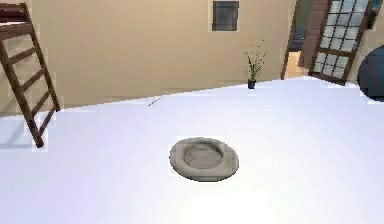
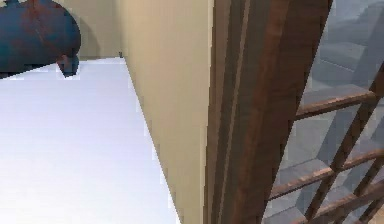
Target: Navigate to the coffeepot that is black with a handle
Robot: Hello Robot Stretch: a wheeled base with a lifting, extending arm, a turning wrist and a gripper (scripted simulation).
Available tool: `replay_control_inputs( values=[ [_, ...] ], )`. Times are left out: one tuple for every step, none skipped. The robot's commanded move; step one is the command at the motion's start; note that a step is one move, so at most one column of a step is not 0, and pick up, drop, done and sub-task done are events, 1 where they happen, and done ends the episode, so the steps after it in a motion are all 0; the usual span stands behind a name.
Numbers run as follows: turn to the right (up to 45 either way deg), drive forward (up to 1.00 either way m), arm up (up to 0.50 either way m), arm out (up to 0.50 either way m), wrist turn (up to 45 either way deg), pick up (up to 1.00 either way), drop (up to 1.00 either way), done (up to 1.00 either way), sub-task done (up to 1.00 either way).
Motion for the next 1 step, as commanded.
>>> replay_control_inputs(
  values=[
    [0.0, 0.25, 0.00, 0.00, 0.0, 0.00, 0.00, 0.00, 0.00]
  ],
)
